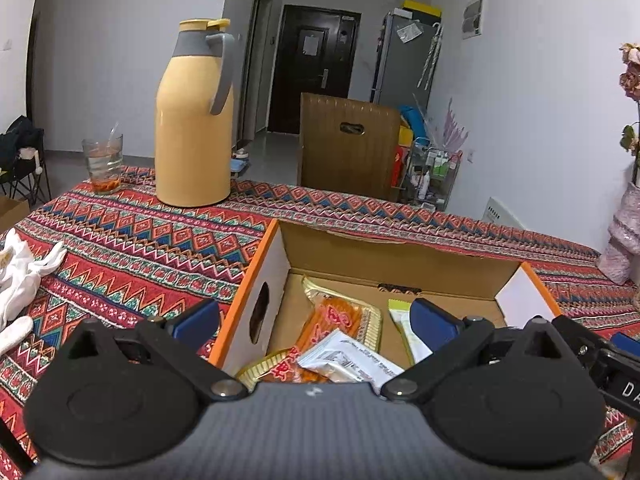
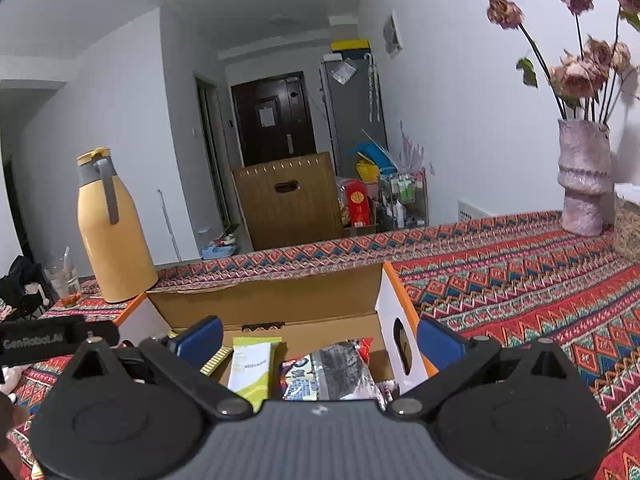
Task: Organize snacks
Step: 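Grasp a white packet beside the box with the right gripper while the left gripper moves back to the pile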
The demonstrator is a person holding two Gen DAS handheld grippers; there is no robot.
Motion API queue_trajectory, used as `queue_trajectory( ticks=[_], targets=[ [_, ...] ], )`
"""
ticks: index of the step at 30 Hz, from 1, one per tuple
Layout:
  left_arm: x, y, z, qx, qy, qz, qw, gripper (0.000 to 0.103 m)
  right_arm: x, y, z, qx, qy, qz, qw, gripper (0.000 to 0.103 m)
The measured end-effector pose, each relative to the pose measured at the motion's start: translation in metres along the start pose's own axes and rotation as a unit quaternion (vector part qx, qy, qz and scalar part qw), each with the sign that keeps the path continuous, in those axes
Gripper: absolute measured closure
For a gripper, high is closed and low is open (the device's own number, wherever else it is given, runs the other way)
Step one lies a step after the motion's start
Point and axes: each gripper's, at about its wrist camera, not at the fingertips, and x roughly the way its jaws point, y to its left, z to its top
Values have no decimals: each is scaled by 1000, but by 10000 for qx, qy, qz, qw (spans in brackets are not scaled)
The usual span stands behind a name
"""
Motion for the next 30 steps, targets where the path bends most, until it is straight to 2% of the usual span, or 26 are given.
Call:
queue_trajectory(
  ticks=[7, 13, 20, 23, 27, 30],
  targets=[
    [3, 2, -1, 4, 66, 38, 10000, 0, 9, -7, -4, 244, 127, -41, 9996, 0],
    [-1, 1, 0, 11, 52, 13, 10000, 0, 3, -7, -2, 221, -54, -8, 9997, 0],
    [-10, 1, 0, 13, -40, -75, 10000, 0, -30, -18, 11, 265, -527, 154, 9981, 0],
    [-14, -1, 0, 37, -69, -100, 9999, 0, -43, -23, 13, 195, -561, 92, 9982, 0],
    [-22, -4, 1, 65, -141, -161, 9998, 0, -57, -30, 9, -97, -434, -82, 9990, 0],
    [-30, -7, 3, 93, -176, -193, 9996, 0, -62, -37, 3, -275, -169, -147, 9994, 0]
  ],
)
